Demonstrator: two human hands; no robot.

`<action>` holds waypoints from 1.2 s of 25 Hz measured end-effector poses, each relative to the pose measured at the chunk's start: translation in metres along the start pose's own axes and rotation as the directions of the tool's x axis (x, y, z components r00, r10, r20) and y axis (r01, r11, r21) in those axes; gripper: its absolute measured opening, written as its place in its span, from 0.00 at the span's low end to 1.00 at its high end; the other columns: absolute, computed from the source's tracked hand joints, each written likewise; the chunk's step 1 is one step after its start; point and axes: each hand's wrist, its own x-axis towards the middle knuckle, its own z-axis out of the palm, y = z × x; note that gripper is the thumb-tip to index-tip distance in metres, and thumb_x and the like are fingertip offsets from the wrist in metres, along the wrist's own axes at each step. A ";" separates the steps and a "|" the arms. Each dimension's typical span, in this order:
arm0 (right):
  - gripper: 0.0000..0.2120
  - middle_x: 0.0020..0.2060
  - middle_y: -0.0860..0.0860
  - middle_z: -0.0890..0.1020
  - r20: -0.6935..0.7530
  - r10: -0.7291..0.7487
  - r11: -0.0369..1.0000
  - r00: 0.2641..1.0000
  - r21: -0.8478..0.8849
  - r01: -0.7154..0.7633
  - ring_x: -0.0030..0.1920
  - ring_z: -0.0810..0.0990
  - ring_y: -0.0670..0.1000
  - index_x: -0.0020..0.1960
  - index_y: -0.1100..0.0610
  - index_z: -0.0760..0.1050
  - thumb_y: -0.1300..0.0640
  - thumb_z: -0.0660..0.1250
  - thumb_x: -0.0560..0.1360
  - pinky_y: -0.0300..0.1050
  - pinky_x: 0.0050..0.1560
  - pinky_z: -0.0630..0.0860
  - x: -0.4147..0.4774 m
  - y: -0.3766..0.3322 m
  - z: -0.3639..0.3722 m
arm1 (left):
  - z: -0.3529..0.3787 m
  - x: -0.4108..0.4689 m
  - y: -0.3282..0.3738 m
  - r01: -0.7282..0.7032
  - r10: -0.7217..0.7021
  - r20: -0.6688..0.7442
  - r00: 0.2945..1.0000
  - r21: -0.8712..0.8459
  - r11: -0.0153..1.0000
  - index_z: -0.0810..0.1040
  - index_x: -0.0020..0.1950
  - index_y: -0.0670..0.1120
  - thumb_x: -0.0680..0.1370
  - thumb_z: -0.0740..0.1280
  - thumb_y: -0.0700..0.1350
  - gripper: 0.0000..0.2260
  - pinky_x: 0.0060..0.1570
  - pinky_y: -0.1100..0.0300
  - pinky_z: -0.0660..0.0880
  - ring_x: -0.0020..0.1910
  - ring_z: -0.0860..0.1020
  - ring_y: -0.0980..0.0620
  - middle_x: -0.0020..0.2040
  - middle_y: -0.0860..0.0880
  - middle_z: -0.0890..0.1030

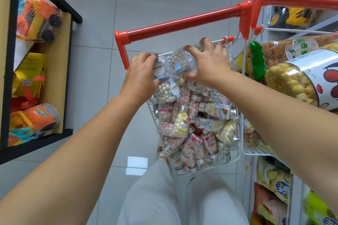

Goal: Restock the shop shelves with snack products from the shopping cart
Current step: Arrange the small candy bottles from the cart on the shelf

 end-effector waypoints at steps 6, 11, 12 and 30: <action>0.38 0.74 0.55 0.59 -0.061 -0.057 0.998 0.997 -0.027 0.055 0.76 0.49 0.61 0.75 0.38 0.56 0.36 0.70 0.70 0.68 0.73 0.41 0.002 -0.019 -0.001 | -0.001 0.000 0.001 -0.019 0.019 0.024 1.000 -0.008 1.000 0.67 0.75 0.41 0.76 0.73 0.42 0.29 0.68 0.52 0.65 0.68 0.67 0.43 0.69 0.43 0.69; 0.33 0.67 0.52 0.69 -0.159 -0.114 0.881 0.981 0.439 0.174 0.72 0.61 0.54 0.69 0.54 0.68 0.46 0.76 0.68 0.53 0.74 0.58 -0.011 -0.010 -0.007 | -0.012 -0.006 0.000 -0.033 0.036 0.010 0.999 -0.168 0.985 0.67 0.75 0.42 0.76 0.73 0.41 0.29 0.64 0.63 0.67 0.65 0.70 0.49 0.67 0.45 0.69; 0.33 0.64 0.52 0.72 -0.159 -0.073 0.783 0.985 0.602 0.155 0.68 0.67 0.52 0.68 0.56 0.69 0.49 0.77 0.68 0.49 0.71 0.66 -0.019 -0.006 -0.010 | -0.017 -0.007 0.001 -0.021 0.022 0.000 1.000 -0.242 0.970 0.68 0.75 0.42 0.76 0.74 0.42 0.29 0.64 0.65 0.68 0.63 0.71 0.50 0.65 0.47 0.70; 0.18 0.58 0.59 0.80 0.364 -0.143 -0.160 0.920 0.909 -0.385 0.49 0.82 0.59 0.66 0.60 0.68 0.50 0.61 0.81 0.61 0.49 0.82 -0.093 -0.015 -0.022 | -0.036 -0.050 0.036 0.192 0.048 0.239 0.970 -0.870 0.454 0.68 0.68 0.56 0.64 0.80 0.34 0.38 0.48 0.60 0.81 0.53 0.83 0.51 0.59 0.49 0.77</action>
